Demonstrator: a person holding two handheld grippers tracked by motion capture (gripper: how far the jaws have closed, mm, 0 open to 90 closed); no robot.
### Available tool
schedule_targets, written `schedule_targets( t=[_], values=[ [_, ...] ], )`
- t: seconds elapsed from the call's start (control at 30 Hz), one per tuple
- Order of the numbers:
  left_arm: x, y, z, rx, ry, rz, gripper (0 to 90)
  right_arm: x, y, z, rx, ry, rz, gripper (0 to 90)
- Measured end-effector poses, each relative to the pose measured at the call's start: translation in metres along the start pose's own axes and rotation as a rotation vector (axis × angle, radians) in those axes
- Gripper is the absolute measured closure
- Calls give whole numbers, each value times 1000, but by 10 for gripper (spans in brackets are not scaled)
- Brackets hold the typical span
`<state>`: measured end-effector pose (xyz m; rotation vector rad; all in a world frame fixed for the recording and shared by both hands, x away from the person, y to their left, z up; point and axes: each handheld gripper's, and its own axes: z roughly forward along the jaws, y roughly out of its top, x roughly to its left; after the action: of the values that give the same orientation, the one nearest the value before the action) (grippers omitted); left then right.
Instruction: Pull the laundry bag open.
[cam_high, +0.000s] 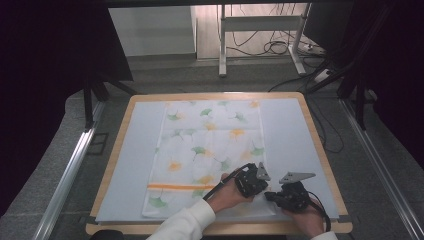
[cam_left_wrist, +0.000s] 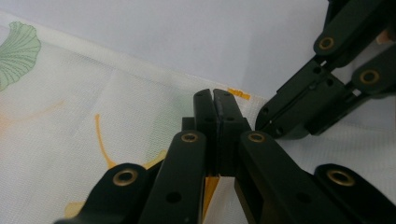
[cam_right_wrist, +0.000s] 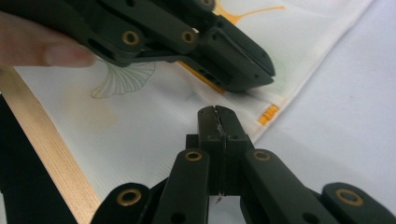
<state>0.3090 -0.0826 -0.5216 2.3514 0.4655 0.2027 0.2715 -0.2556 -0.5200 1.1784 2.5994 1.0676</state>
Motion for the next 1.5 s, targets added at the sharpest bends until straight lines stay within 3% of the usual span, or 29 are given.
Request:
schedule_targets(
  t=[0.27,0.5,1.03,1.5],
  values=[
    [-1,-4,-6,20,20,33,900,-4,1,-1,10,16,45,897],
    [-1,-8,-8,14,36,23,900,-7,1,-1,17,33,66,897],
    [-3,-10,-12,34,70,36,900,-9,2,-1,24,43,74,898],
    [-2,-15,-15,26,65,23,900,-8,4,0,24,40,73,897]
  ],
)
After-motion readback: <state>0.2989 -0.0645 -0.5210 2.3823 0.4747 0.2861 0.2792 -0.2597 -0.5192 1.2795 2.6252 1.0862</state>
